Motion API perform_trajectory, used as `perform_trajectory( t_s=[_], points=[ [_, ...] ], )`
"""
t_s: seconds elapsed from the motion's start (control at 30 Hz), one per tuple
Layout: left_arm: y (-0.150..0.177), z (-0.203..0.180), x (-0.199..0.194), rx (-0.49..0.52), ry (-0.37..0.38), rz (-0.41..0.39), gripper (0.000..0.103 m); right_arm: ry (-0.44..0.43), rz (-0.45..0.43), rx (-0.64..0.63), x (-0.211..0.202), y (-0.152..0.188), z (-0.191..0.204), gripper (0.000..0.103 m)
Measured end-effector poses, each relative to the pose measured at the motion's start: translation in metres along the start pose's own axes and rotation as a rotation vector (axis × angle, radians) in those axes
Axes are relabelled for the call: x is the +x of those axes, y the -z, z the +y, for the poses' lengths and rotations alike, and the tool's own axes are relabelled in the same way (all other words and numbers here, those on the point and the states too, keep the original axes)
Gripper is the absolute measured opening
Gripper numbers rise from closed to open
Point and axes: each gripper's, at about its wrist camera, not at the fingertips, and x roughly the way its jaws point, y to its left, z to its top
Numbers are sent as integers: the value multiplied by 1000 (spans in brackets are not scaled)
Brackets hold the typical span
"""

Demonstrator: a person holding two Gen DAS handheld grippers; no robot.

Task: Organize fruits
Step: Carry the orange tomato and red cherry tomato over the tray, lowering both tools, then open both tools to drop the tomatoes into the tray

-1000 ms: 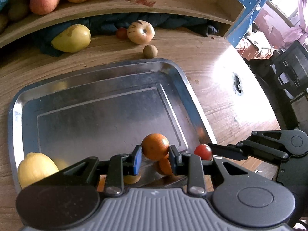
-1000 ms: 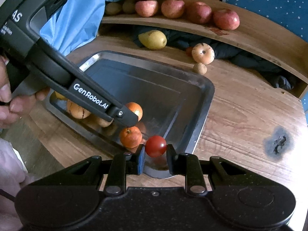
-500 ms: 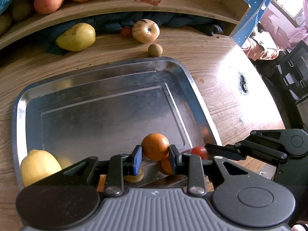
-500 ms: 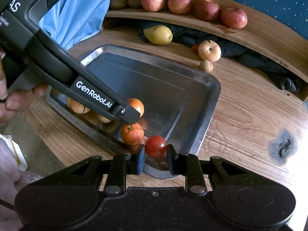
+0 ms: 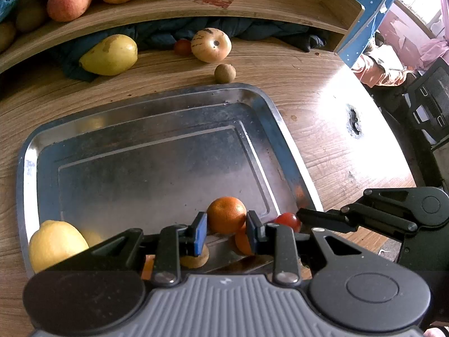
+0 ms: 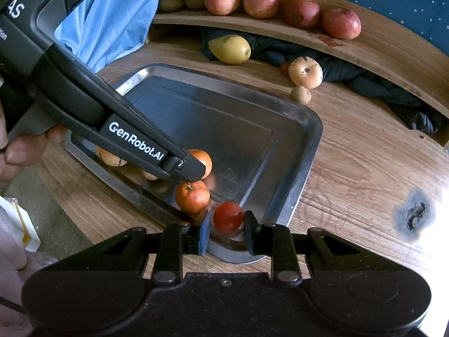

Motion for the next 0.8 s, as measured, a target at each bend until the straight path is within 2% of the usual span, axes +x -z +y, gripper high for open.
perform_trajectory(
  t_s=[0.17, 0.37, 0.53, 0.7, 0.8],
  points=[
    [2, 0, -2, 0, 2, -2, 34, 0, -8, 6, -4, 1, 0, 31],
    [5, 1, -12, 11, 11, -16, 43, 1, -13, 14, -11, 3, -2, 37],
    [10, 1, -26, 24, -9, -53, 53, 0, -19, 25, -17, 3, -8, 53],
    [16, 5, -42, 35, -34, -89, 74, -12, -29, 35, -23, 0, -13, 70],
    [22, 10, -51, 41, -48, -99, 83, -28, -33, 36, -26, -2, -15, 81]
  ],
)
